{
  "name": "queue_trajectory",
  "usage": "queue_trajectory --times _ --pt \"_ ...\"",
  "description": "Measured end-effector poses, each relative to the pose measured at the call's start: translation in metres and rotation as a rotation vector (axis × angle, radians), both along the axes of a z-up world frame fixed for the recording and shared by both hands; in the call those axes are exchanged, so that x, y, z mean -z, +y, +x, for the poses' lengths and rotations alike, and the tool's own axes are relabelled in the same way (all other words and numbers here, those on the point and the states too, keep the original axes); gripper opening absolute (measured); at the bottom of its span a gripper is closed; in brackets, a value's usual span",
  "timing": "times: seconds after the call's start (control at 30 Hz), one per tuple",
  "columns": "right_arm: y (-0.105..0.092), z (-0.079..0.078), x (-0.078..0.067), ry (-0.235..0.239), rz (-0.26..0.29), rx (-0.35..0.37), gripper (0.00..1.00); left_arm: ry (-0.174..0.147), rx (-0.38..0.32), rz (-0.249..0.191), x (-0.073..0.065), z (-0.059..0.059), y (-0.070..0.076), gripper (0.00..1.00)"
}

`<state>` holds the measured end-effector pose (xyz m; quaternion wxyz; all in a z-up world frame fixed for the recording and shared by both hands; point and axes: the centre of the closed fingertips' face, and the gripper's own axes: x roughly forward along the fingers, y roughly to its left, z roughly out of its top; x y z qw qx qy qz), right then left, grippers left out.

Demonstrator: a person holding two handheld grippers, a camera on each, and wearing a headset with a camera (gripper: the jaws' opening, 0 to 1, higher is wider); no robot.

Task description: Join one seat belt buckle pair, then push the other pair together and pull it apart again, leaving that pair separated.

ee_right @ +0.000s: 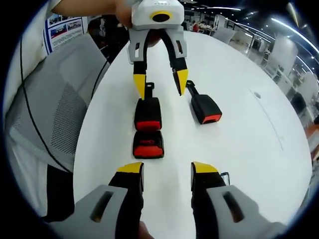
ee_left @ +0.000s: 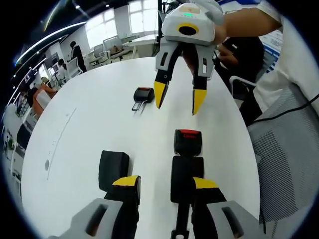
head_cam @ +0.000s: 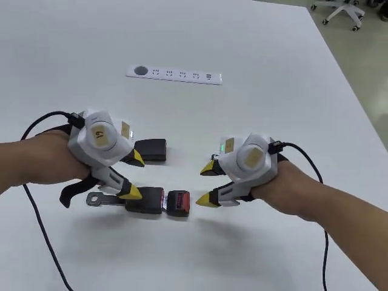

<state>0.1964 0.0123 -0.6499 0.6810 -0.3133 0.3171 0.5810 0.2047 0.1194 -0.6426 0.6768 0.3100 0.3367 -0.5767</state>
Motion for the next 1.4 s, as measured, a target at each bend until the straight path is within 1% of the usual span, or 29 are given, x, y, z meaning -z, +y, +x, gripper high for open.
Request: queue_trajectory --times 0.03,0.07,0.13,0.23,0.3,0.33,0.37,0.43,0.47,0.53,0.6,0.63,0.67,0.73,0.8,0.87,0.9,0.93,0.97,1.0,1.03,1.1,1.13,1.2,1.23,1.27,1.3,1.37,1.4 --pt "-0.003 0.002 0.000 -0.004 -0.001 0.004 0.35 -0.001 -0.005 -0.004 0.001 0.005 0.000 0.41" --pt "-0.009 0.007 0.000 -0.009 -0.007 0.014 0.35 -0.008 -0.005 -0.005 0.002 0.013 0.002 0.42" --pt "-0.016 0.013 0.001 -0.015 -0.015 0.020 0.35 -0.030 -0.003 -0.004 0.003 0.021 0.000 0.42" --pt "-0.029 0.023 0.001 -0.024 -0.026 0.042 0.35 -0.044 -0.009 -0.003 0.002 0.035 0.000 0.44" --pt "-0.036 0.027 0.002 -0.025 -0.035 0.048 0.36 -0.050 -0.008 -0.001 0.001 0.042 0.001 0.44" --pt "-0.041 0.032 0.003 -0.024 -0.040 0.054 0.36 -0.050 -0.012 -0.001 0.000 0.049 0.004 0.44" --pt "-0.046 0.037 0.003 -0.026 -0.042 0.064 0.36 -0.049 -0.012 -0.001 -0.001 0.052 0.004 0.43" --pt "-0.051 0.043 0.002 -0.036 -0.042 0.077 0.36 -0.062 -0.020 0.001 -0.001 0.064 0.007 0.43" --pt "-0.055 0.050 0.002 -0.042 -0.043 0.088 0.36 -0.075 -0.023 0.005 -0.002 0.067 0.007 0.43" --pt "-0.064 0.061 0.004 -0.046 -0.043 0.108 0.37 -0.081 -0.032 0.012 0.001 0.081 0.014 0.43" --pt "-0.069 0.072 0.005 -0.060 -0.059 0.111 0.38 -0.085 -0.028 0.030 0.004 0.087 0.016 0.43" --pt "-0.070 0.076 0.005 -0.061 -0.060 0.116 0.38 -0.084 -0.025 0.034 0.005 0.088 0.016 0.43" --pt "-0.073 0.080 0.005 -0.063 -0.063 0.117 0.38 -0.076 -0.017 0.046 0.008 0.086 0.015 0.43" --pt "-0.077 0.084 0.007 -0.067 -0.076 0.116 0.38 -0.074 0.002 0.063 0.013 0.088 0.015 0.43" --pt "-0.081 0.085 0.012 -0.062 -0.101 0.096 0.39 -0.065 0.017 0.070 0.020 0.089 0.015 0.43" --pt "-0.084 0.085 0.017 -0.057 -0.118 0.088 0.39 -0.054 0.037 0.079 0.024 0.086 0.014 0.42" --pt "-0.084 0.086 0.018 -0.057 -0.121 0.086 0.39 -0.051 0.040 0.081 0.025 0.086 0.014 0.41" --pt "-0.085 0.085 0.020 -0.054 -0.128 0.081 0.39 -0.037 0.058 0.088 0.031 0.085 0.015 0.40" --pt "-0.085 0.084 0.020 -0.049 -0.130 0.081 0.39 -0.033 0.060 0.091 0.032 0.085 0.015 0.39" --pt "-0.085 0.083 0.022 -0.039 -0.132 0.076 0.39 -0.029 0.066 0.102 0.037 0.086 0.017 0.38" --pt "-0.086 0.085 0.028 -0.030 -0.138 0.071 0.39 -0.031 0.075 0.110 0.038 0.087 0.018 0.38" --pt "-0.086 0.083 0.031 -0.008 -0.140 0.069 0.38 -0.022 0.078 0.113 0.040 0.087 0.017 0.37" --pt "-0.087 0.081 0.035 0.006 -0.152 0.061 0.37 -0.019 0.077 0.114 0.040 0.088 0.016 0.36" --pt "-0.089 0.081 0.042 0.016 -0.164 0.059 0.35 -0.014 0.078 0.114 0.043 0.089 0.015 0.35" --pt "-0.086 0.082 0.040 0.041 -0.126 0.085 0.34 -0.013 0.080 0.115 0.042 0.088 0.015 0.35" --pt "-0.088 0.083 0.041 0.035 -0.147 0.067 0.34 -0.012 0.081 0.116 0.042 0.087 0.014 0.34" --pt "-0.087 0.083 0.041 0.035 -0.146 0.064 0.34 -0.010 0.081 0.116 0.043 0.088 0.014 0.34" --pt "-0.087 0.085 0.042 0.042 -0.148 0.032 0.33 -0.010 0.086 0.116 0.046 0.090 0.015 0.33" --pt "-0.087 0.084 0.042 0.043 -0.150 0.023 0.33 -0.004 0.083 0.117 0.047 0.090 0.015 0.33"
